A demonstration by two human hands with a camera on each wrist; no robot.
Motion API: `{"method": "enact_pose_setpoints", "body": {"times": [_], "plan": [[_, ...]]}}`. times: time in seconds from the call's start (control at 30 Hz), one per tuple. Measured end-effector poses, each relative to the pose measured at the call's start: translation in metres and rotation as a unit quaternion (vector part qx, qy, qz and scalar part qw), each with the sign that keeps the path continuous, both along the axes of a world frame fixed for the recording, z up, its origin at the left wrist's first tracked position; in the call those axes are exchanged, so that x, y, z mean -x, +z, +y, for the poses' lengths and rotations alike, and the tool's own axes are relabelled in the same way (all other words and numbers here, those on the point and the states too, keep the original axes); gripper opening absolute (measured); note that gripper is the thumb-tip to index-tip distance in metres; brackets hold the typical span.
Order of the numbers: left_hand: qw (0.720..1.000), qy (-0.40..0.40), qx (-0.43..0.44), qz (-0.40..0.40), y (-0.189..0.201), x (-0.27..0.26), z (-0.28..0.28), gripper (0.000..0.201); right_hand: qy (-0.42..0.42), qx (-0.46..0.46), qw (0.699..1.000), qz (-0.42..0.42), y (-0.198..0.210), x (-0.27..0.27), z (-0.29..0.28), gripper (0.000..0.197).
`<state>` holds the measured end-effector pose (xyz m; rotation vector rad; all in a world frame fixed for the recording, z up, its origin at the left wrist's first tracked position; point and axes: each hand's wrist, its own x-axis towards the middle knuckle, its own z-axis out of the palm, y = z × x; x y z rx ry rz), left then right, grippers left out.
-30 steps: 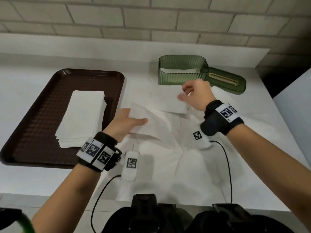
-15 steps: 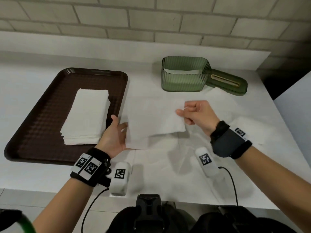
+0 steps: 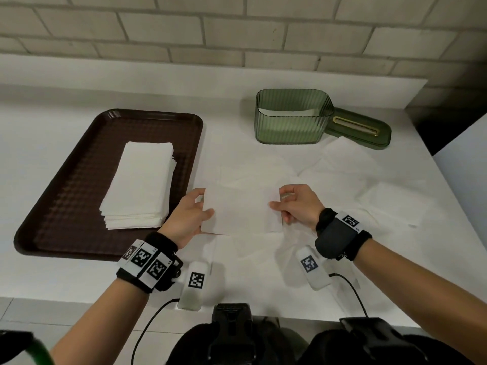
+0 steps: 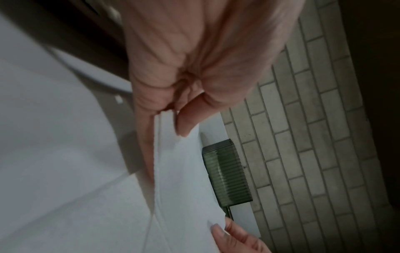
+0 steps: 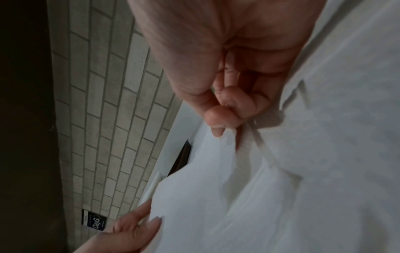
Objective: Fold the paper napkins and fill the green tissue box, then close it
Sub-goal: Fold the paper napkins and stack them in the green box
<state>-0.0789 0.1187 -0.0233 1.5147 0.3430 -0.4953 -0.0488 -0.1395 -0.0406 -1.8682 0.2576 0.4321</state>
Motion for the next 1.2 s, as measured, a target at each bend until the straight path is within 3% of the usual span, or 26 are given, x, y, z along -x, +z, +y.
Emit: {"method": "enact_pose_setpoints", "body": {"times": [0.17,0.3,0.37,0.47,0.57,0.63,0.7,0.77,0.9,0.97,1.07,1.2], "plan": [[0.993,-0.035,-0.064,-0.094,0.005,0.002,-0.002,0.042,0.037,0.098,0.992,-0.065,0.007,-0.003,-0.003,0.044],[0.982,-0.033,-0.091,-0.161,0.005,-0.008,-0.001,0.056,0.131,0.205,0.956,-0.164,0.029,-0.011,-0.005,0.069],[0.981,-0.021,-0.067,-0.182,0.011,-0.014,-0.003,0.058,0.177,0.218,0.949,-0.147,0.041,-0.017,-0.007,0.059],[0.968,0.001,-0.050,-0.247,0.029,-0.029,-0.013,0.043,0.202,0.179,0.957,-0.107,0.058,-0.034,-0.018,0.031],[0.934,0.031,-0.096,-0.343,0.053,-0.059,-0.030,0.044,0.126,0.091,0.981,-0.114,0.074,-0.058,-0.032,0.018],[0.910,0.041,-0.139,-0.388,0.066,-0.089,-0.040,0.042,0.017,0.037,0.989,-0.142,0.088,-0.079,-0.040,0.031],[0.893,0.030,-0.192,-0.407,0.077,-0.122,-0.051,0.037,-0.084,0.001,0.975,-0.204,0.099,-0.101,-0.047,0.042],[0.883,0.007,-0.236,-0.405,0.084,-0.154,-0.063,0.026,-0.130,0.026,0.951,-0.279,0.105,-0.125,-0.053,0.040],[0.868,-0.020,-0.303,-0.393,0.088,-0.206,-0.082,0.013,-0.106,0.166,0.912,-0.359,0.097,-0.169,-0.060,0.012],[0.844,-0.066,-0.362,-0.391,0.085,-0.227,-0.094,0.016,-0.078,0.241,0.897,-0.363,0.091,-0.184,-0.067,0.011],[0.773,-0.148,-0.496,-0.367,0.080,-0.241,-0.112,0.028,-0.007,0.432,0.842,-0.322,0.084,-0.195,-0.078,0.024],[0.672,-0.229,-0.601,-0.367,0.069,-0.249,-0.132,0.046,0.080,0.557,0.791,-0.240,0.078,-0.193,-0.080,0.077]]}}
